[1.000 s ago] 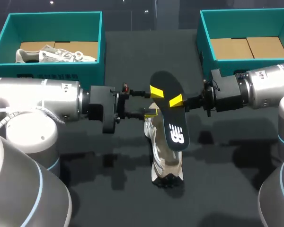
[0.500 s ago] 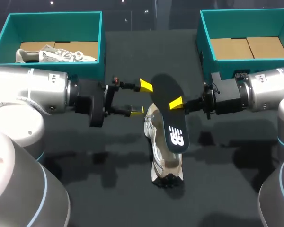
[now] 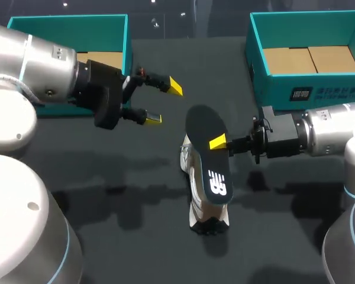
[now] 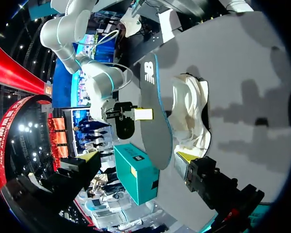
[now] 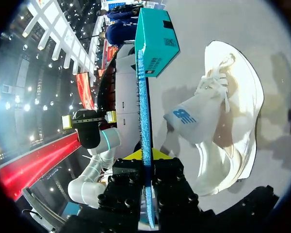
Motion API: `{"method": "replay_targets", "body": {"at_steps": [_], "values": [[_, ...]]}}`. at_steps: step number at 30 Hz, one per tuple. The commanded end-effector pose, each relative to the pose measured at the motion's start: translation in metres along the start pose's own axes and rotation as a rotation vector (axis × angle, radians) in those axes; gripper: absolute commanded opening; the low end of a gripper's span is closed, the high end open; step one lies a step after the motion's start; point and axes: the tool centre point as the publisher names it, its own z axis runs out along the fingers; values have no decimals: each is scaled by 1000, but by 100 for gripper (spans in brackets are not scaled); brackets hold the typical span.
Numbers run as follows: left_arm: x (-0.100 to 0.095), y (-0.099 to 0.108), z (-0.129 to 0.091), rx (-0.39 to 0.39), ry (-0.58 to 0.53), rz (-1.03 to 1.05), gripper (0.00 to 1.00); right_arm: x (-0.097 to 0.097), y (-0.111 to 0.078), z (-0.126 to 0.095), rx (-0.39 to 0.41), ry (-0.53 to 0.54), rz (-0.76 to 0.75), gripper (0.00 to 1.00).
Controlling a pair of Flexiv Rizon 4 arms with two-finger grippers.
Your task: Take the shoe out of the shoebox, open the shoe tongue, remove and reinsert the insole, then place the shoe into the shoebox
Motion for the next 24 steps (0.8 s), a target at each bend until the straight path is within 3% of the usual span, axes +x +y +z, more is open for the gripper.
{"method": "replay_targets", "body": {"at_steps": [1, 8, 18, 20, 24], "values": [[-4, 1, -5, 7, 116, -1, 100, 1, -5, 0, -12, -4, 0, 0], [-7, 3, -7, 17, 126, -10, 100, 1, -5, 0, -12, -4, 0, 0], [-39, 19, -6, 128, 409, -74, 100, 1, -5, 0, -12, -4, 0, 0], [-46, 21, -7, 162, 388, -91, 100, 1, -5, 0, -12, -4, 0, 0], [-56, 25, -3, 163, 483, -112, 100, 1, -5, 0, -12, -4, 0, 0]]}}
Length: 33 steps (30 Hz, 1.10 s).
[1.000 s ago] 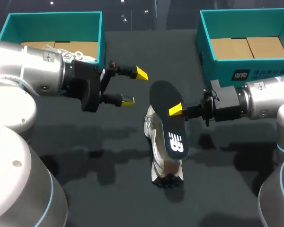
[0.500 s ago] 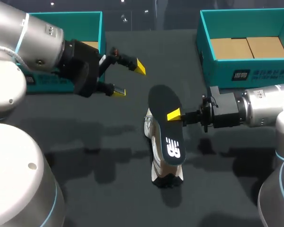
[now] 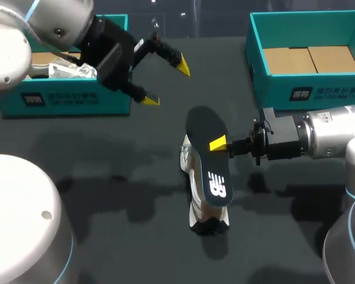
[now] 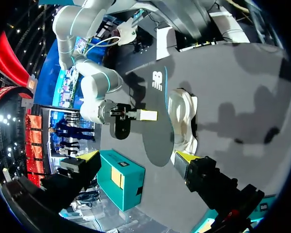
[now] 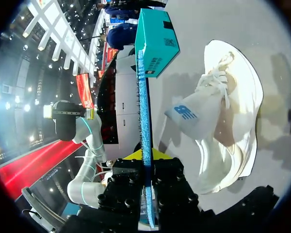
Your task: Take the shoe out of the shoebox, open the shoe tongue, remove and reinsert the insole, then place the shoe into the shoebox
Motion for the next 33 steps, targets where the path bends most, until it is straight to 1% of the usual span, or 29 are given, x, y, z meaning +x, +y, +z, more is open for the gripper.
{"method": "replay_targets", "body": {"at_steps": [1, 9, 14, 23, 33], "values": [[-20, 12, 6, 40, 279, -12, 100, 0, -1, 1, -3, -3, 0, 0], [-29, 13, 23, 44, 397, -31, 100, 0, -1, 1, -3, -3, 0, 0], [-34, 16, 31, 21, 450, -31, 100, 0, -1, 1, -3, -3, 0, 0], [-46, 18, 41, 15, 486, -17, 100, 0, -1, 1, -3, -3, 0, 0], [-47, 24, 46, 11, 499, -21, 100, 0, -1, 1, -3, -3, 0, 0]]}}
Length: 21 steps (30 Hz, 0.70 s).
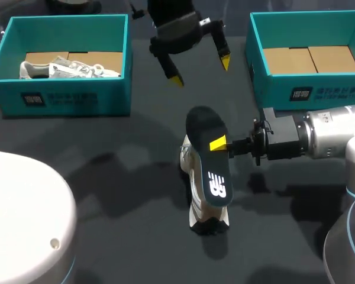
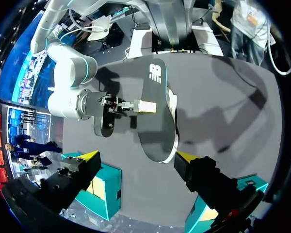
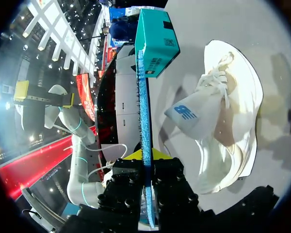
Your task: Take the shoe out of the shoebox, open the shoe tongue, remove and reinsert the insole, then place the shoe into the shoebox
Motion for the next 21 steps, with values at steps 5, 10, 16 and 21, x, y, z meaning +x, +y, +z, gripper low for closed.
{"method": "replay_targets", "body": {"at_steps": [5, 10, 16, 21], "values": [[-5, 3, 1, -8, 73, 5, 100, 0, -1, 1, -3, -2, 1, 0], [-4, 0, 4, -29, 126, 3, 100, 0, -1, 1, -3, -2, 1, 0], [-6, 4, 11, -29, 199, -10, 100, 0, -1, 1, -3, -2, 1, 0], [-10, 13, 17, -19, 254, -50, 100, 0, -1, 1, -3, -2, 1, 0]]}}
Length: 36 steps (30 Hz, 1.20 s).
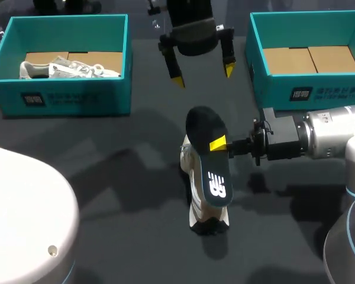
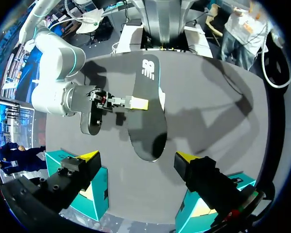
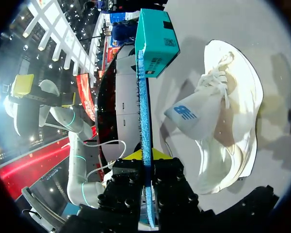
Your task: Take the shoe out of the shoebox, open the shoe tongue, remove and reinsert the insole, then place the shoe into the shoebox
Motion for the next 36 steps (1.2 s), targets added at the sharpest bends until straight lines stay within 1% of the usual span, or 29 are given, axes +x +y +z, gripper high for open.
{"method": "replay_targets", "body": {"at_steps": [1, 11, 16, 21, 24, 30, 32, 36], "values": [[-12, 10, 3, 15, 86, -15, 100, 0, -1, 1, -3, -4, 1, 0], [-22, 13, 9, 32, 132, -47, 100, 0, -1, 1, -3, -4, 1, 0], [-30, 13, 8, 38, 137, -47, 100, 0, -1, 1, -3, -4, 1, 0], [-32, 10, 9, 26, 124, -40, 100, 0, -1, 1, -3, -4, 1, 0], [-28, 9, 7, 26, 76, -46, 100, 0, -1, 1, -3, -4, 1, 0], [-11, 3, -3, 18, -134, -47, 100, 0, -1, 1, -3, -4, 1, 0], [-4, 0, -2, 13, -193, -41, 100, 0, -1, 1, -3, -4, 1, 0], [8, -6, 3, 36, -306, -43, 100, 0, -1, 1, -3, -4, 1, 0]]}}
